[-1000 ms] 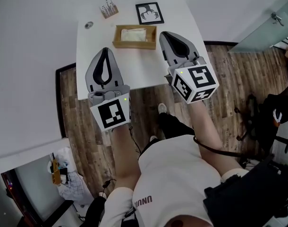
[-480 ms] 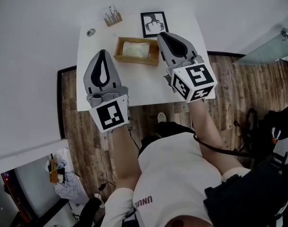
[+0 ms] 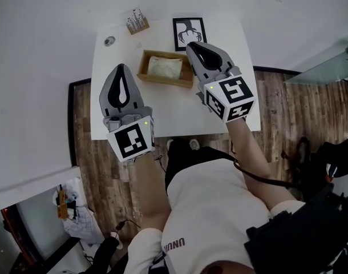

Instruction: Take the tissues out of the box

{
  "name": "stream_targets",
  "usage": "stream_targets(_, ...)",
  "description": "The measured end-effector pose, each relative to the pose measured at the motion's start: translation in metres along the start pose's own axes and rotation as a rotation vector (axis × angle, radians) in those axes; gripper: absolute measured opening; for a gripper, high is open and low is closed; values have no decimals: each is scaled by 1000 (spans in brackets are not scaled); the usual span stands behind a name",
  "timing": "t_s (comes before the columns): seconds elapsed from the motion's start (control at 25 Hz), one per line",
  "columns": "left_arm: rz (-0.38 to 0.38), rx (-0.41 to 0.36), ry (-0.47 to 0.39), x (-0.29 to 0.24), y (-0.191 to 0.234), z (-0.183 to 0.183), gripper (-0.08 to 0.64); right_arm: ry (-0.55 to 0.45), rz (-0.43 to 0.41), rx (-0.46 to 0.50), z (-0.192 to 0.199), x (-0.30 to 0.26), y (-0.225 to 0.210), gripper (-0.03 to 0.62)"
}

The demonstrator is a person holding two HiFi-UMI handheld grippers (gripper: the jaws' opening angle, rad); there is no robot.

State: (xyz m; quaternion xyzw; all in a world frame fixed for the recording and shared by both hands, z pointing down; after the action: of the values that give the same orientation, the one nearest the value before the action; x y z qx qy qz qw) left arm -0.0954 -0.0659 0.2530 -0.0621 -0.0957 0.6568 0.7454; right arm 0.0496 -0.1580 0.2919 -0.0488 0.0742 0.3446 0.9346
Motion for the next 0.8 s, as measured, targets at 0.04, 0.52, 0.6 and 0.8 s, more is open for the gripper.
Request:
stream_targets(0.04,3,-18,0,-3,1,3,12,6,-3,5,2,-4,-1,21)
stream_targets(0.52,79,-26,33,-57,15,31,12,98,-18,22,22,-58,-13,23)
stream_targets(0.6,94,-21,42,-65,18,36,12,113,-17,23,25,-66,-14,25)
stream_targets(0.8,126,-4,69,-82,26,52,12,182,-49,44,39,-88,-8,88)
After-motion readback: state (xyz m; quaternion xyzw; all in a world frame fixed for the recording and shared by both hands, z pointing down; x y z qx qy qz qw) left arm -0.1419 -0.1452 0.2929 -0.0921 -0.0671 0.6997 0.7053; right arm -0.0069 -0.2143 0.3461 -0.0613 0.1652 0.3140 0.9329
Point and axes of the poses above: the fingertips, and each gripper's own axes: x backward along the fingers, y to its left, z out of its underside, the point moved 2 cm from there along x, backward along the fingers, and after that the axes turned 7 degrees about y, right-handed, at the moved point
